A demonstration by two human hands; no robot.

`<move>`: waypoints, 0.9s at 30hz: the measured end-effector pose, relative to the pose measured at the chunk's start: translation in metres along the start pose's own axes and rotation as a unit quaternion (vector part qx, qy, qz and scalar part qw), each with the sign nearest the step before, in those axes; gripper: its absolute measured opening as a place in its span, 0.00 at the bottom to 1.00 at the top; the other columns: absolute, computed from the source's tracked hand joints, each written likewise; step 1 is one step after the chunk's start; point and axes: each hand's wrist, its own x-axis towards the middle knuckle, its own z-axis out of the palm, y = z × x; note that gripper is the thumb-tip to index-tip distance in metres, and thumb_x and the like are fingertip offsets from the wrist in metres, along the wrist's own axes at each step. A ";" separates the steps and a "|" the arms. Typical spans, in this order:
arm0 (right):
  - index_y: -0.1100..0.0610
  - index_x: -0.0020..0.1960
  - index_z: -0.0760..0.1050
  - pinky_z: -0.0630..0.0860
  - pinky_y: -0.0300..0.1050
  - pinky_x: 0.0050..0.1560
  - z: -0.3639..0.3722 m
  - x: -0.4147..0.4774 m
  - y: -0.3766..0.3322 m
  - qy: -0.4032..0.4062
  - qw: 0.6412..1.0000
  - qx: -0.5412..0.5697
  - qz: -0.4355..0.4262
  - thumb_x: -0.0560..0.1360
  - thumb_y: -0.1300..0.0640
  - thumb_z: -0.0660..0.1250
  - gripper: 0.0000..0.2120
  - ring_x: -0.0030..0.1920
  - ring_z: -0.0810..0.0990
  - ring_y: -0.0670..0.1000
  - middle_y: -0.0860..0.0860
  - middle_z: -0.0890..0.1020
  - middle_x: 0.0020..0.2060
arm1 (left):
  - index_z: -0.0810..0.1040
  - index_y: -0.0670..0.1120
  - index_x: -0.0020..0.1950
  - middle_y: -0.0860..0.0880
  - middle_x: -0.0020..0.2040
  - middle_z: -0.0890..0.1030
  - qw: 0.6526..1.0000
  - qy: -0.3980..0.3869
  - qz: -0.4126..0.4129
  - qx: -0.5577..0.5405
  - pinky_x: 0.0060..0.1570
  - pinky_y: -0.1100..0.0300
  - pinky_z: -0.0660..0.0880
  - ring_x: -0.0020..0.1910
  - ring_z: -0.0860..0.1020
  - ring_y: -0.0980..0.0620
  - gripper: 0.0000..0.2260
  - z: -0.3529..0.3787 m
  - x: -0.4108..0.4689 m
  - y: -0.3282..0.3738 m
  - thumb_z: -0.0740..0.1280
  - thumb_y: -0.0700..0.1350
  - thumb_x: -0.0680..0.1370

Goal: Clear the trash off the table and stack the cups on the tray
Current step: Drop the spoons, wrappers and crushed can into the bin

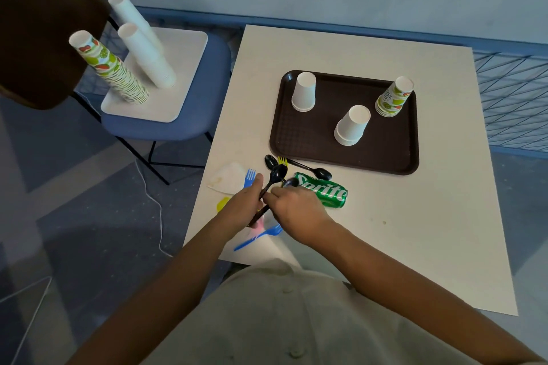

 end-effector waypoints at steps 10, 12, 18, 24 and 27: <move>0.55 0.52 0.79 0.74 0.47 0.33 0.000 0.024 -0.013 0.070 0.993 0.096 0.002 0.71 0.60 0.68 0.09 0.36 0.78 0.55 0.51 0.79 0.40 | 0.75 0.48 0.41 0.52 0.36 0.66 0.994 -0.015 -0.047 -0.097 0.38 0.56 0.70 0.32 0.65 0.49 0.34 -0.021 0.009 -0.009 0.47 0.75 0.78; 0.55 0.54 0.78 0.75 0.47 0.35 -0.003 0.023 -0.010 0.096 0.984 0.136 0.061 0.74 0.57 0.64 0.10 0.39 0.79 0.56 0.52 0.80 0.43 | 0.73 0.48 0.44 0.51 0.34 0.65 0.994 -0.029 -0.042 -0.101 0.30 0.60 0.57 0.29 0.60 0.52 0.31 -0.028 0.013 -0.010 0.48 0.74 0.79; 0.56 0.59 0.75 0.77 0.55 0.49 0.006 0.022 0.032 -0.022 0.956 0.109 0.273 0.70 0.56 0.66 0.17 0.54 0.74 0.61 0.56 0.74 0.54 | 0.74 0.48 0.47 0.50 0.36 0.67 0.997 -0.027 -0.019 -0.063 0.29 0.61 0.57 0.28 0.61 0.52 0.20 -0.044 0.023 -0.014 0.58 0.64 0.81; 0.50 0.72 0.64 0.71 0.58 0.61 0.022 0.012 0.058 -0.197 0.935 0.000 0.295 0.70 0.43 0.71 0.34 0.65 0.66 0.60 0.55 0.67 0.65 | 0.71 0.47 0.44 0.51 0.32 0.67 0.997 -0.025 0.058 -0.040 0.28 0.59 0.59 0.26 0.62 0.54 0.11 -0.054 0.026 -0.021 0.63 0.53 0.82; 0.50 0.72 0.63 0.71 0.57 0.59 0.030 0.010 0.061 -0.228 0.926 -0.017 0.302 0.69 0.47 0.71 0.34 0.63 0.67 0.59 0.55 0.68 0.65 | 0.72 0.47 0.44 0.51 0.32 0.68 0.997 -0.031 0.064 -0.041 0.27 0.60 0.60 0.25 0.63 0.56 0.11 -0.057 0.029 -0.021 0.63 0.53 0.82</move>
